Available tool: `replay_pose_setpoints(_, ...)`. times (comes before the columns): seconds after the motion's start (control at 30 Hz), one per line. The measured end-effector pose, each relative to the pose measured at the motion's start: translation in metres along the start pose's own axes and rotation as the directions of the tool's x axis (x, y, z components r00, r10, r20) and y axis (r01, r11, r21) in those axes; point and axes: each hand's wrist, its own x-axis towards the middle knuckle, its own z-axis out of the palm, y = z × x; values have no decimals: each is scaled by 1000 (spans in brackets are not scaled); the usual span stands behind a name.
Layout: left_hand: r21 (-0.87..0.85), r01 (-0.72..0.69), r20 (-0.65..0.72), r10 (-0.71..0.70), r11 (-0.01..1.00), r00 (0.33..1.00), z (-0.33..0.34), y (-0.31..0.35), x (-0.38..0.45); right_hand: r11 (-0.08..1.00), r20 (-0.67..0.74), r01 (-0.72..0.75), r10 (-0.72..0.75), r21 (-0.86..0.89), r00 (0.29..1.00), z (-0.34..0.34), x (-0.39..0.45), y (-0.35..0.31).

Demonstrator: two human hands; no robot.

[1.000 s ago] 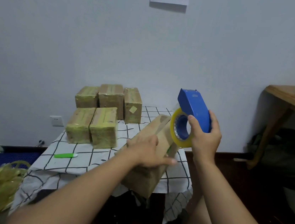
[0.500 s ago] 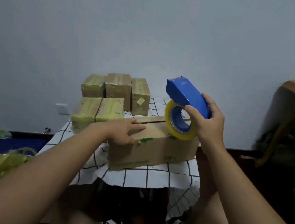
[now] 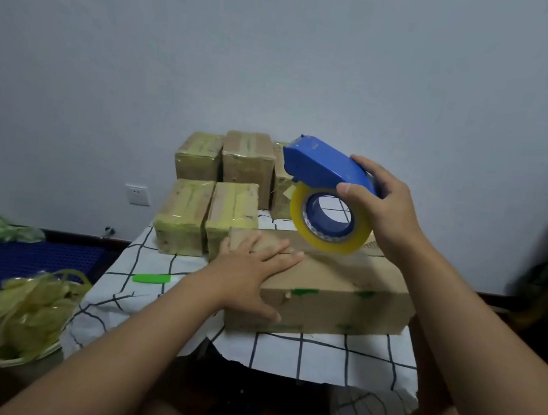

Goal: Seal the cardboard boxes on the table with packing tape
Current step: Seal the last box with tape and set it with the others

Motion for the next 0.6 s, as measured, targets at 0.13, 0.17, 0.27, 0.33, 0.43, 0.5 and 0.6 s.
replay_pose_setpoints(0.13, 7, 36, -31, -36, 999, 999, -9, -8, 6, 1000, -21, -19, 20, 12, 1000, 4, 3, 15)
replay_pose_setpoints(0.17, 9, 35, -37, -34, 999, 999, -9, -7, 7, 1000, -31, -19, 20, 18, 999, 3, 3, 17)
replay_pose_setpoints(0.27, -34, 22, -29, -23, 999, 999, -8, -2, 9, 999, -79, -14, 17, 46, 997, -2, 6, 18)
replay_pose_setpoints(0.33, -85, 45, 28, -43, 995, 999, -11, 1, 9, 998, -98, -7, 13, 61, 995, -4, 7, 16)
replay_pose_setpoints(0.43, -58, 88, 96, -82, 994, 992, -15, 10, 11, 998, -105, 4, 2, 60, 994, -6, 6, 13)
replay_pose_setpoints(0.5, -61, 105, 92, -99, 993, 991, -16, 15, 10, 998, -102, 13, -7, 63, 995, -7, 4, 9)
replay_pose_setpoints(0.6, -64, 92, 36, -90, 994, 995, -22, 18, 7, 996, -104, 42, -34, 75, 994, -11, 5, -2)
